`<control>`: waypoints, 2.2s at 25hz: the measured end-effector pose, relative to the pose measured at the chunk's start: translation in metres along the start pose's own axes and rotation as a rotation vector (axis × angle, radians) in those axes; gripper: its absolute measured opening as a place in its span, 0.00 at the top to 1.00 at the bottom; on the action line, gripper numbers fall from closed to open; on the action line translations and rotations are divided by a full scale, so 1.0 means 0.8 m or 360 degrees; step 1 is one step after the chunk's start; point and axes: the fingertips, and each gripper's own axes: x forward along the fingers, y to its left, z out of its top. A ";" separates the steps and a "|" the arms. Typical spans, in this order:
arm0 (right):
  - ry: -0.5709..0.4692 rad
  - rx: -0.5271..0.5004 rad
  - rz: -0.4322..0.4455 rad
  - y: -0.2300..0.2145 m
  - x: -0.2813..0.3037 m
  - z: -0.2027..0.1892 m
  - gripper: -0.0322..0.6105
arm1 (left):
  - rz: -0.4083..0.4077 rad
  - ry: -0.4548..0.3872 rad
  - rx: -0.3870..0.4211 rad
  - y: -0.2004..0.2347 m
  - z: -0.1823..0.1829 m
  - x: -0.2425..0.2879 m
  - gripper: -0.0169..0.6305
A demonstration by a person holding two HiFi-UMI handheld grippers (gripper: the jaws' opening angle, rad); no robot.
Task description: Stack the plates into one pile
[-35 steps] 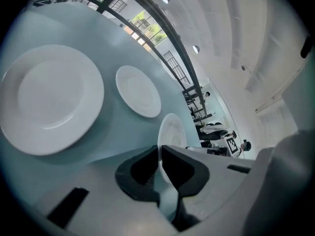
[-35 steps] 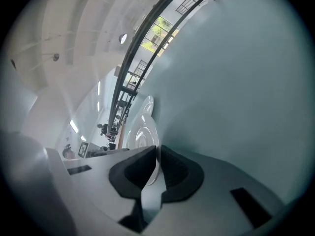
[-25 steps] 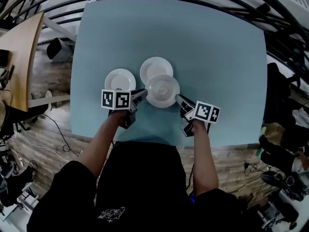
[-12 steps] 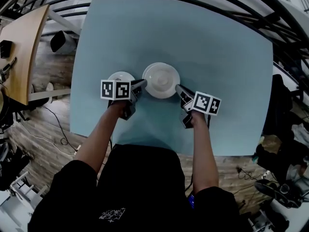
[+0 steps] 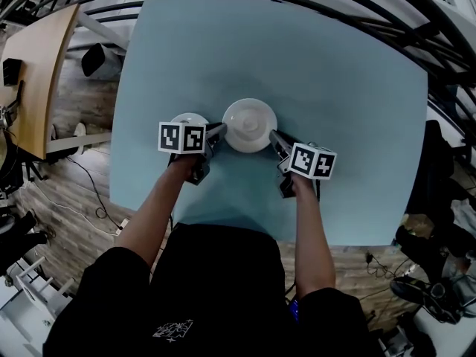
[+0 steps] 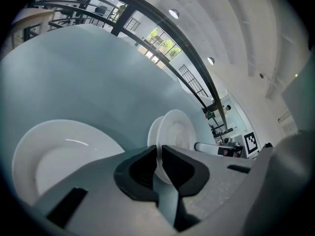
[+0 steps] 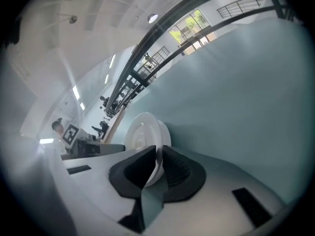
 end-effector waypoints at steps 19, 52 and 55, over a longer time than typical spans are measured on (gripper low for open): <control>0.0134 -0.0593 -0.0295 -0.003 0.009 -0.007 0.82 | 0.0142 0.0083 0.0086 0.003 -0.007 0.001 0.92; -0.0099 -0.0767 -0.0373 0.069 -0.002 0.014 0.78 | 0.0088 -0.0072 0.0191 0.011 0.007 -0.068 0.85; -0.0142 -0.0649 -0.0285 0.093 -0.004 0.004 0.78 | 0.0062 -0.0119 0.0158 0.019 0.007 -0.093 0.85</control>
